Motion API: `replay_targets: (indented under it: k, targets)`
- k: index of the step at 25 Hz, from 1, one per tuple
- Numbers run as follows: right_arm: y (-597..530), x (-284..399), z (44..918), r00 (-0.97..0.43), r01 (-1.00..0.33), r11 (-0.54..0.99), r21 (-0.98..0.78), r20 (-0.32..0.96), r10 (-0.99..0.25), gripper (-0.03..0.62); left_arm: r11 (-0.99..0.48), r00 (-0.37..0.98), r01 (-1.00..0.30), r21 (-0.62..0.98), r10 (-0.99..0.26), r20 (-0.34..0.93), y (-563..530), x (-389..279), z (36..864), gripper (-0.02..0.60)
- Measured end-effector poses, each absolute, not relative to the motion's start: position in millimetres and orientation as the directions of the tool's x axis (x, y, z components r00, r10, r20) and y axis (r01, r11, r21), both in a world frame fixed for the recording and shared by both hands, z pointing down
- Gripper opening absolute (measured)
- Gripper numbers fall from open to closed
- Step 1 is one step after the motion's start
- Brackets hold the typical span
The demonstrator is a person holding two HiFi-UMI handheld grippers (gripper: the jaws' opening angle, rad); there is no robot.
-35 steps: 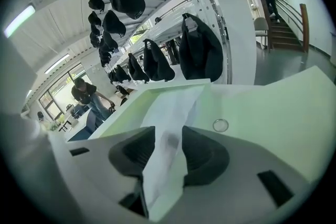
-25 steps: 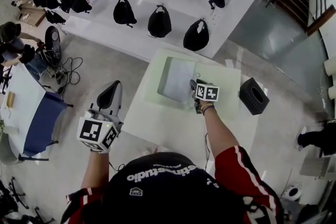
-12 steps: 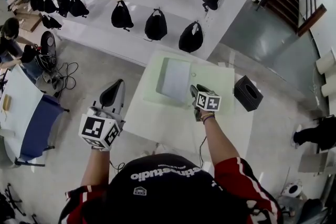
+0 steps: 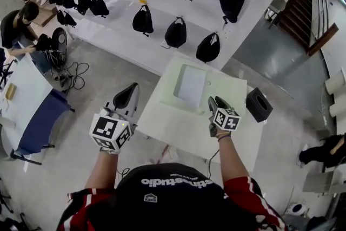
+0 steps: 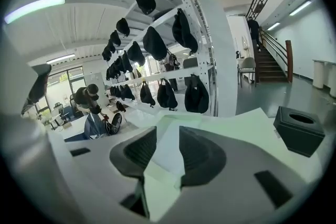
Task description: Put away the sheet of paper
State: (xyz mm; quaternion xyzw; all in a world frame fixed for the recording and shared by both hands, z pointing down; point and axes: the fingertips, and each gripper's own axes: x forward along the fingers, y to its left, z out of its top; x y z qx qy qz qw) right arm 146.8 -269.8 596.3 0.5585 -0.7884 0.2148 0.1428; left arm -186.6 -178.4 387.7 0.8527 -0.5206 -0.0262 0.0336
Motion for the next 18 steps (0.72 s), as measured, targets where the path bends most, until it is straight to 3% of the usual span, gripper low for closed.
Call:
replay_targets:
  k: [9,18]
  targets:
    - [-212,115,517,-0.335,-0.942,0.312,-0.121,0.34,-0.879,0.132,-0.491,0.491,-0.867,0.08,-0.871,-0.029,-146,-205,379,0.005]
    - [-157,117,425,-0.318,-0.948,0.316,-0.04,0.192,-0.928,0.114,-0.544,0.541,-0.836,0.07,-0.839,-0.058,-144,-179,369,0.005]
